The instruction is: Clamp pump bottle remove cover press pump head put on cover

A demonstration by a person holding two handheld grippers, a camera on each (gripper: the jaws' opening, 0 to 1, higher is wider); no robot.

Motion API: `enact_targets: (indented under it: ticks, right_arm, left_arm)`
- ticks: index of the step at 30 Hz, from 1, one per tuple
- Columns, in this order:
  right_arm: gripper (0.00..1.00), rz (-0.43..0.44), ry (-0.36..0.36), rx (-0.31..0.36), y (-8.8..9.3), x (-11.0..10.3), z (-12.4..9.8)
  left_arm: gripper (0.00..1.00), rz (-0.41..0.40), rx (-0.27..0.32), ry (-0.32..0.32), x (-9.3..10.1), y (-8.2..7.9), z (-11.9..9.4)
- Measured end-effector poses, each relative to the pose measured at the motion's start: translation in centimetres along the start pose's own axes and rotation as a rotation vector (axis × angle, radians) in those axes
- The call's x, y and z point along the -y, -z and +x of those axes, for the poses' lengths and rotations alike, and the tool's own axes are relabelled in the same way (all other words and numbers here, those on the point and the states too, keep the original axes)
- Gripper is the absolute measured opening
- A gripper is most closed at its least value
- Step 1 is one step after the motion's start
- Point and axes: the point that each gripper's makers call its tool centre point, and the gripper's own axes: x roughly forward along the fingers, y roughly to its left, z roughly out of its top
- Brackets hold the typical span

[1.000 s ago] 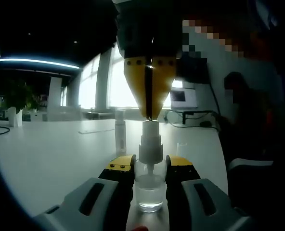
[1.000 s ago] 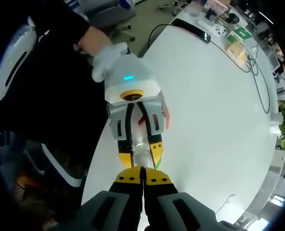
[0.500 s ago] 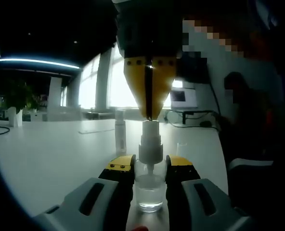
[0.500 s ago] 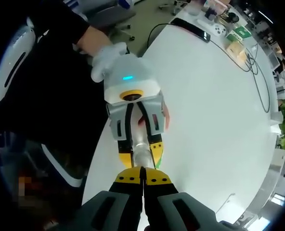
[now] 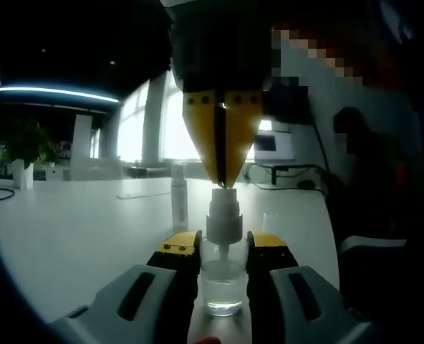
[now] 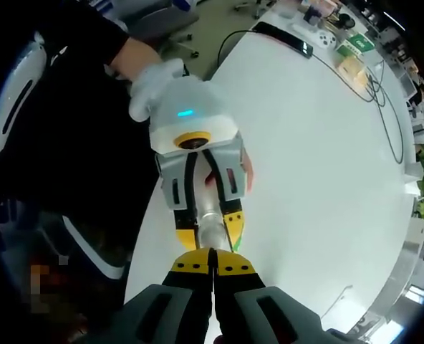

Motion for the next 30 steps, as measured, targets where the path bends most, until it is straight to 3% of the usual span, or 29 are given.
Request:
enact_targets:
  ticks: [2,17,30]
  right_arm:
    - [0.0,-0.028,0.008,-0.01,-0.09,-0.06,-0.03]
    - [0.0,0.003,-0.004,0.039,0.02,0.06,-0.75]
    - [0.0,-0.002,-0.002,0.035,0.0,-0.01,-0.75]
  left_arm:
    - [0.16,-0.001,0.0,0.001,0.01,0.0,-0.01]
    - [0.16,0.001,0.001,0.002,0.04,0.02,0.04]
    - [0.16,0.003,0.001,0.001,0.01,0.01,0.04]
